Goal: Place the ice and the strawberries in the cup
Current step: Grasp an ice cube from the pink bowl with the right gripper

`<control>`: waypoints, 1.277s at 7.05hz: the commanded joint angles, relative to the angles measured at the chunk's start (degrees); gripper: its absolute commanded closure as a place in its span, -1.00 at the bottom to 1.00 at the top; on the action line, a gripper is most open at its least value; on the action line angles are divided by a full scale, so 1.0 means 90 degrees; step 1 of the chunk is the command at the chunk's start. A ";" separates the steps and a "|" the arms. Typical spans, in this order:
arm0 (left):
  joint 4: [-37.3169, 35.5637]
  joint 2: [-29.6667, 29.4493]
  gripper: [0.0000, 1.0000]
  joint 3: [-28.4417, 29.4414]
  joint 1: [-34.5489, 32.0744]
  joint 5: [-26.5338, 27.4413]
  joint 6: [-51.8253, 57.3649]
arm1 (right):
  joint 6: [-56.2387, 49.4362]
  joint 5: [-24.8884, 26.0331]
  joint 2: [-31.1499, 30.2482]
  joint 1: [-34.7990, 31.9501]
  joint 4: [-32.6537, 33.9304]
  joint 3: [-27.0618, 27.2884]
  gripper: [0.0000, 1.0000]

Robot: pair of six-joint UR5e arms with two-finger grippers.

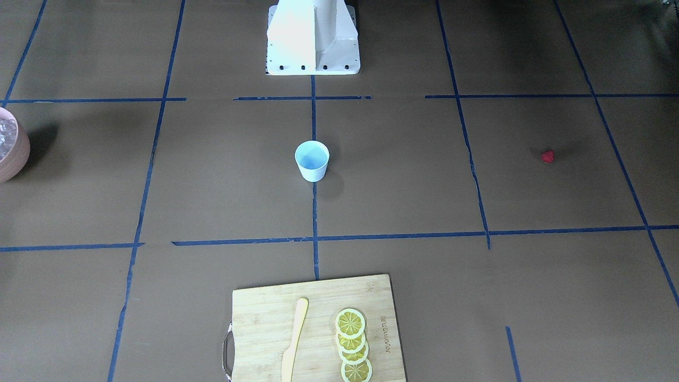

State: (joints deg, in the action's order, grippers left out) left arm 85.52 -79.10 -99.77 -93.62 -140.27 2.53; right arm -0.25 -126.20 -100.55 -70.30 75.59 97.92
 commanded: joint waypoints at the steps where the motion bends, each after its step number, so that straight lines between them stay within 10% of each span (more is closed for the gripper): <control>1: -0.0010 0.0000 -1.00 -0.0008 -0.0008 0.0000 0.0003 | 0.0008 0.0038 0.0010 0.0047 0.0000 -0.0030 -0.31; 3: 0.0000 0.0000 -1.00 -0.0038 -0.0008 0.0000 0.0003 | -0.0002 0.0057 0.0000 0.0048 0.0010 -0.0021 -0.21; 6: -0.0010 0.0000 -1.00 -0.0077 -0.0008 0.0000 -0.0017 | -0.0070 0.0057 -0.0087 0.0028 -0.0019 0.0009 0.91; 9: 0.0000 0.0000 -1.00 -0.0106 0.0002 -0.0010 -0.0036 | -0.0070 -0.0049 -0.0117 -0.0457 0.0436 0.0698 1.00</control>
State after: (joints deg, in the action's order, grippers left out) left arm 85.47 -79.10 -100.62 -93.68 -140.35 2.26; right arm -0.86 -126.04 -101.66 -71.94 76.81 100.91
